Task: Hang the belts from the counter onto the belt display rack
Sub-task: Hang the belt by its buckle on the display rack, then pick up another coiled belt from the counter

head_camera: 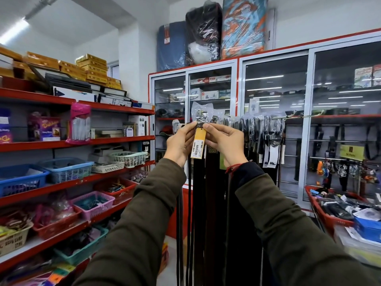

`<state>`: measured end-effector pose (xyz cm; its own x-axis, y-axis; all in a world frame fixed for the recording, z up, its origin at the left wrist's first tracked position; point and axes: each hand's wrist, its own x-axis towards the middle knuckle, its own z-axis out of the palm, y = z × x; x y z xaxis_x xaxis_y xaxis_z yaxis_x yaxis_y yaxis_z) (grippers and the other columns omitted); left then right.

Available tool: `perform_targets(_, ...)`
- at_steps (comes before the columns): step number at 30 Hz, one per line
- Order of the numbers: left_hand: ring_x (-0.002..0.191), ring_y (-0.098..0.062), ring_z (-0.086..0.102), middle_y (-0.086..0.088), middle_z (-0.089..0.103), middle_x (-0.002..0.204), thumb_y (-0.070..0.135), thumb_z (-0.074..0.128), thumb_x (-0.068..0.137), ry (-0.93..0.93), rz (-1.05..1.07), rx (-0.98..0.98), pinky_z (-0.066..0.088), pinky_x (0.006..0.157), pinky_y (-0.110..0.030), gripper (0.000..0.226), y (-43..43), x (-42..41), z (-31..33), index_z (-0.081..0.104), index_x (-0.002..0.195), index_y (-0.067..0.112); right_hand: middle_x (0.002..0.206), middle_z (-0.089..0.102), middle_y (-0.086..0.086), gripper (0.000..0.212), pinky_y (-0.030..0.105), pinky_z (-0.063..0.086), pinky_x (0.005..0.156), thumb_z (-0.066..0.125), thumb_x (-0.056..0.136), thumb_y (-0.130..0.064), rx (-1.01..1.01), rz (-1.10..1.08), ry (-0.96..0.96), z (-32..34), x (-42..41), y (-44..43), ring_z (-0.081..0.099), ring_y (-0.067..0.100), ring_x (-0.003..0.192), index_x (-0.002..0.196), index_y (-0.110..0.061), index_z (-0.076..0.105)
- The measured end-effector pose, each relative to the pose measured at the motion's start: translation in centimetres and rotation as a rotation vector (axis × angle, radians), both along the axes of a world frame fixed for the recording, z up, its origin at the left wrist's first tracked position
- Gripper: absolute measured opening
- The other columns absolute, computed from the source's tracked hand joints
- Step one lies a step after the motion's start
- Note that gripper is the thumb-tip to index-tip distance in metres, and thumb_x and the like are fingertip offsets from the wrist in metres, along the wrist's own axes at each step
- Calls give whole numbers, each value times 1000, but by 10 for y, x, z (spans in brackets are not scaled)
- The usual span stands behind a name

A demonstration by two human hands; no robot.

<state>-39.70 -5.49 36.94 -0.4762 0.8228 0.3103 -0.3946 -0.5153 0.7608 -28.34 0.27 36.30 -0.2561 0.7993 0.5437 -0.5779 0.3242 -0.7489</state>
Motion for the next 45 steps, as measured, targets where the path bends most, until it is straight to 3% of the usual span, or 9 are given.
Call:
perform_targets(7, 59, -8, 74, -7, 76, 93, 16, 73, 92, 39, 25, -50, 59, 52, -19, 18, 16, 4, -12, 73, 106, 5, 93, 76, 21, 25, 29, 65, 66, 77, 85, -5, 8, -109, -86, -11, 1, 16, 74, 24, 79, 108, 4, 73)
perform_targets(11, 96, -26, 75, -20, 74, 116, 15, 68, 96, 157, 182, -13, 65, 77, -31, 31, 32, 10, -19, 69, 123, 1, 106, 72, 22, 24, 31, 63, 77, 61, 97, -1, 23, -202, -169, -15, -2, 27, 72, 28, 94, 119, 5, 68)
perform_targets(13, 113, -31, 70, -20, 71, 122, 17, 66, 98, 285, 359, -12, 59, 95, -39, 31, 37, 12, -25, 67, 126, 3, 118, 72, 19, 26, 39, 61, 87, 53, 101, -5, 88, -315, -233, -23, -2, 31, 71, 29, 106, 122, -1, 68)
perform_targets(17, 122, -14, 56, -9, 54, 143, 21, 56, 103, 581, 688, 112, 43, 98, -7, 43, 34, 25, -53, 50, 144, 11, 121, 70, 0, 27, 32, 54, 96, 51, 102, -14, 299, -602, -310, -54, 16, 27, 67, 17, 110, 123, -15, 68)
perform_targets(20, 147, -16, 34, -5, 35, 157, 22, 50, 104, 842, 836, 210, 29, 120, -25, 49, 32, 37, -83, 39, 152, 15, 129, 60, -4, 30, 35, 48, 105, 49, 103, -19, 485, -759, -395, -81, 34, 24, 58, 15, 122, 130, -18, 61)
perform_targets(23, 158, -18, 14, 0, 25, 165, 24, 48, 104, 1091, 860, 210, 17, 127, -29, 53, 32, 52, -116, 35, 154, 18, 147, 49, 1, 39, 41, 38, 116, 47, 103, -24, 567, -937, -523, -113, 56, 23, 44, 18, 140, 141, -18, 53)
perform_targets(26, 159, -22, 7, -2, 26, 166, 27, 48, 103, 1244, 849, 164, 8, 128, -25, 52, 32, 74, -148, 38, 153, 16, 159, 36, 2, 45, 51, 23, 124, 45, 103, -29, 576, -1075, -679, -145, 84, 21, 26, 23, 153, 147, -19, 45)
perform_targets(31, 159, -23, 7, 1, 26, 166, 31, 46, 104, 1316, 706, 62, 9, 129, -50, 51, 34, 118, -202, 39, 153, 20, 167, 24, 1, 47, 54, 4, 127, 42, 104, -34, 518, -1152, -916, -197, 132, 14, 9, 25, 159, 150, -23, 41)
perform_targets(45, 159, -24, 11, -1, 26, 167, 30, 45, 105, 1440, 196, 21, 4, 130, -48, 49, 7, 277, -357, 40, 152, 21, 167, 22, 3, 44, 61, 1, 124, 46, 101, -36, 137, -1290, -1408, -352, 317, -61, 12, 29, 158, 145, -27, 46)
